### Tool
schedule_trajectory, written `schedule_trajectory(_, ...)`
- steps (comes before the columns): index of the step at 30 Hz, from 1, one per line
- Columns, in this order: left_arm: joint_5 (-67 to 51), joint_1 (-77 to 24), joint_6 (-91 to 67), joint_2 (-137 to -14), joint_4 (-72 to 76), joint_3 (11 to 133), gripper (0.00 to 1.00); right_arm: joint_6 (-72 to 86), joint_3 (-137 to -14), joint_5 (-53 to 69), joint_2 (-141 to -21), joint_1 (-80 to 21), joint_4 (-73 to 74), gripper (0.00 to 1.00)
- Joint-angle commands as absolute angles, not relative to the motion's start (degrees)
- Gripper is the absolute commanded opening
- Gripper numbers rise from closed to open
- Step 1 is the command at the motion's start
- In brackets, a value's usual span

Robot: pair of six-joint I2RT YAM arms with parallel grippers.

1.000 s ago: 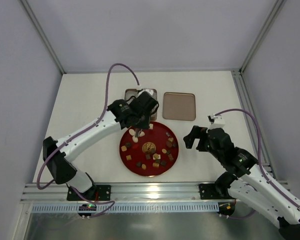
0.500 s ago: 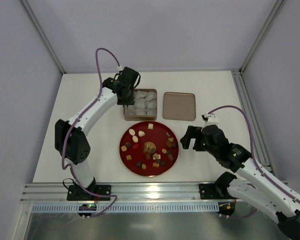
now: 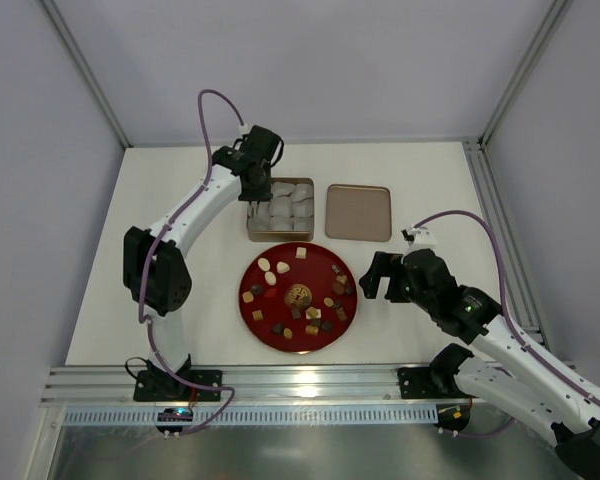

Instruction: Pack the chocolate

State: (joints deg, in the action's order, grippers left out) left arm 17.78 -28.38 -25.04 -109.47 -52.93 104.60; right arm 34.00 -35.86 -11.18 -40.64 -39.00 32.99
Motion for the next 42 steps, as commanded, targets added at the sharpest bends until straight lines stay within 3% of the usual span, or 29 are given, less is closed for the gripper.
schedule_trajectory(1, 18.02, -28.04, -24.87, -109.51, -51.33, 105.03, 0.22, 34.19, -37.44, -10.81, -41.04, -39.11, 31.03, 1.00)
schedule_trajectory(25, 18.02, -28.04, -23.99, -111.44, -50.10, 103.27, 0.34, 34.63, -36.12, -10.72, -41.13, -39.11, 30.67, 1.00)
schedule_trajectory(32, 18.28, -28.04, -23.64, -111.36, -50.54, 103.97, 0.42, 34.54, -36.12, -10.72, -41.22, -39.20, 30.76, 1.00)
schedule_trajectory(42, 15.48, -28.13, -23.12, -108.37, -52.03, 106.52, 0.42, 34.45, -36.30, -10.72, -41.48, -39.11, 30.32, 1.00)
